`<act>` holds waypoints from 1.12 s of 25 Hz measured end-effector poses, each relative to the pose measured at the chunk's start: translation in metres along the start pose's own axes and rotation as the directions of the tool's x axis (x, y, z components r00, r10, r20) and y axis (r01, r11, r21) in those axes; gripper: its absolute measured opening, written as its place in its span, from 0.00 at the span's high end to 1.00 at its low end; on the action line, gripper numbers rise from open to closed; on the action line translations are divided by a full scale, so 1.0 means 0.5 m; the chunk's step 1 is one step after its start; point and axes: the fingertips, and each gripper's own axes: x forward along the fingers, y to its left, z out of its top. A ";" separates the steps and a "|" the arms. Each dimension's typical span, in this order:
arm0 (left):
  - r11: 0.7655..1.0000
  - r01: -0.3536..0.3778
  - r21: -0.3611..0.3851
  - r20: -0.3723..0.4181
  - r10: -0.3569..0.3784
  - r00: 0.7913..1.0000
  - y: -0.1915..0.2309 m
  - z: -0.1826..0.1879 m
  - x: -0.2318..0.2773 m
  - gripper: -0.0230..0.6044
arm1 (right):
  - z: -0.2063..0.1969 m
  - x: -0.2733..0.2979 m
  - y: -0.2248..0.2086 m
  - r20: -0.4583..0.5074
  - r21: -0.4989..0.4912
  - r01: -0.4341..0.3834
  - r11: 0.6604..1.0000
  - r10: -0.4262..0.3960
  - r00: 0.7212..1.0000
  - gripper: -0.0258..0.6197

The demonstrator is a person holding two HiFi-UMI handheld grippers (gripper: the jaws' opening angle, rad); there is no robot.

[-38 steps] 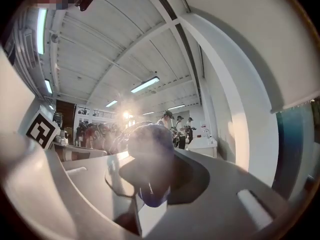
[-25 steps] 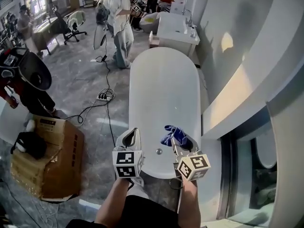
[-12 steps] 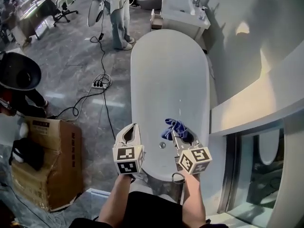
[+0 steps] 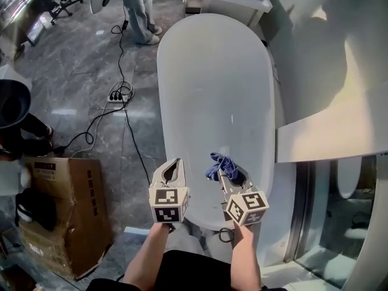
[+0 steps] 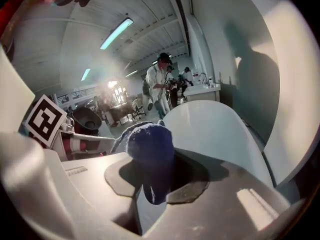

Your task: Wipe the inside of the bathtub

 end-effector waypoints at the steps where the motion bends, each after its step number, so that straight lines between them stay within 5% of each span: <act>1: 1.000 0.009 0.009 -0.017 -0.009 1.000 -0.005 -0.013 0.020 0.96 | -0.016 0.010 -0.013 -0.005 0.011 0.003 1.000 -0.003 1.000 0.82; 10: 0.998 0.048 0.046 -0.183 -0.039 0.982 -0.016 -0.160 0.194 0.96 | -0.180 0.126 -0.119 -0.103 0.098 0.006 0.995 0.004 0.995 0.82; 17: 0.997 0.027 0.077 -0.320 -0.001 0.948 -0.003 -0.307 0.330 0.96 | -0.318 0.213 -0.208 -0.168 0.139 0.001 0.990 0.022 0.985 0.82; 28: 0.999 -0.019 0.051 -0.380 0.037 0.924 0.051 -0.453 0.472 0.96 | -0.487 0.368 -0.296 -0.202 0.215 -0.025 0.976 0.070 0.977 0.82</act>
